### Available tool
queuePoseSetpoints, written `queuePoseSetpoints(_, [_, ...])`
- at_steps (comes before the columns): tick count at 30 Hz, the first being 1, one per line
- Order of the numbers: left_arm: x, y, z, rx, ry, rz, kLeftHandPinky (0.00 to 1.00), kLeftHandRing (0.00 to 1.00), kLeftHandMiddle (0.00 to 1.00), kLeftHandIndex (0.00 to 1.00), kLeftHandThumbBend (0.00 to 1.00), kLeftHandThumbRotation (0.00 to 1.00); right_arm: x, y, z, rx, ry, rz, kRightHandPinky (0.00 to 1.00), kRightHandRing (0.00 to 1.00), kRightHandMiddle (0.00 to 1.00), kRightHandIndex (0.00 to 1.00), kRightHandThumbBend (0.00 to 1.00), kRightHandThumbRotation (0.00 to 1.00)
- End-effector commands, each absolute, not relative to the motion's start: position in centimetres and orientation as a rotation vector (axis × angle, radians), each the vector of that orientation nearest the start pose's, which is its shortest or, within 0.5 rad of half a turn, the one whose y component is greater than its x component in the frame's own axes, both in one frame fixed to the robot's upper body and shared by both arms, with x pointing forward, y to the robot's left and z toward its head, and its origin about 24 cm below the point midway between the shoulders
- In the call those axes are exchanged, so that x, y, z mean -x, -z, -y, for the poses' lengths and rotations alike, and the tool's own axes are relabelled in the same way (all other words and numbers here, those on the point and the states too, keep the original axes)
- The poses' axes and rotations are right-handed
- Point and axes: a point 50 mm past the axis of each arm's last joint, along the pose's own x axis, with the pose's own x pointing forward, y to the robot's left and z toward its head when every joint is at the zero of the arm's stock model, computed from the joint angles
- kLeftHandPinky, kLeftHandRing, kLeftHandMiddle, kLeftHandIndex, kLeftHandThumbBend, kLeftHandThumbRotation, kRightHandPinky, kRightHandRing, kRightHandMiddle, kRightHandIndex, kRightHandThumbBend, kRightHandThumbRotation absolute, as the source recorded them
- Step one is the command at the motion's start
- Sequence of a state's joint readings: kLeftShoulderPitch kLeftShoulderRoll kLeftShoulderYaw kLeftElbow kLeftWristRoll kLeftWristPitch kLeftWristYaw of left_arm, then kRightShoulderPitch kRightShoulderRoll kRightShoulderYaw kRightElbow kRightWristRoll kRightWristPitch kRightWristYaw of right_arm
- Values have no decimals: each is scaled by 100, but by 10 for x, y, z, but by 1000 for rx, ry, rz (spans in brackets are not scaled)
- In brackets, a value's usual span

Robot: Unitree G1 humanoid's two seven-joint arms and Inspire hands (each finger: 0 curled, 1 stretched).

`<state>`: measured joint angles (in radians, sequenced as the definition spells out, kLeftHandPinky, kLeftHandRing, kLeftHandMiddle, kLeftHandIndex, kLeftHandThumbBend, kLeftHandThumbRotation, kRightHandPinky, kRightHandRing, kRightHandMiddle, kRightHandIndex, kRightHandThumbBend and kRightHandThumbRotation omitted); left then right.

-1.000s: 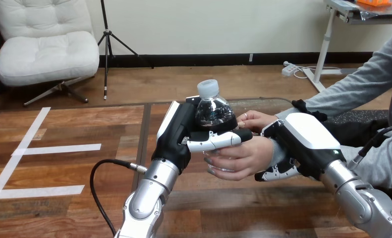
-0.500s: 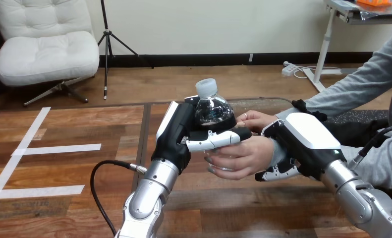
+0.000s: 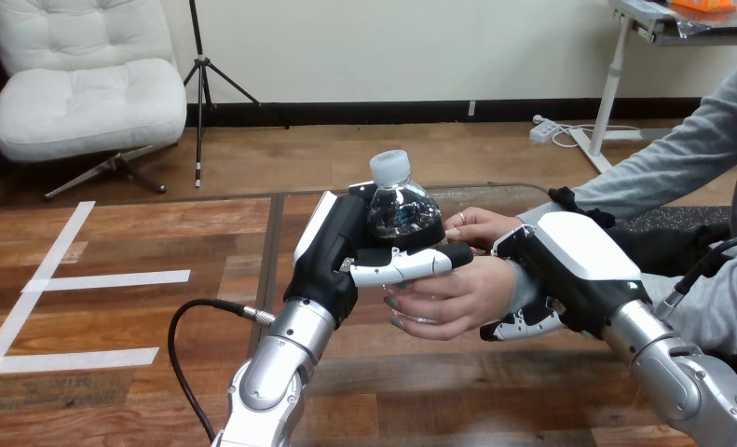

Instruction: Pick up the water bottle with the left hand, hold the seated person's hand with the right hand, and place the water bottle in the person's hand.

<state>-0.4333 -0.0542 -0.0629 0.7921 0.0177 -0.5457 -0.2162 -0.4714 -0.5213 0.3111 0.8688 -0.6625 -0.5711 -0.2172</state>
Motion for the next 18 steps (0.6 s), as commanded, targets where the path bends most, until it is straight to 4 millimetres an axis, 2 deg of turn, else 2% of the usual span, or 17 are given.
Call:
queuePoseSetpoints(1, [-322, -53, -65, -79, 500, 245, 56, 68, 71, 68, 100, 58, -332, -70, 208, 1148, -262, 338, 15, 19, 26, 27, 77, 0])
queuePoseSetpoints(6, [-323, -51, -67, -108, 517, 232, 68, 77, 79, 75, 100, 65, -332, -70, 208, 1148, -260, 342, 15, 19, 26, 27, 76, 0])
queuePoseSetpoints(7, [-323, -50, -67, -109, 518, 231, 73, 82, 83, 78, 100, 68, -332, -70, 208, 1148, -260, 345, 15, 19, 26, 27, 76, 0])
queuePoseSetpoints(18, [-325, -45, -69, -129, 536, 199, 96, 97, 98, 95, 100, 81, -332, -70, 208, 1150, -262, 340, 15, 19, 26, 27, 77, 0])
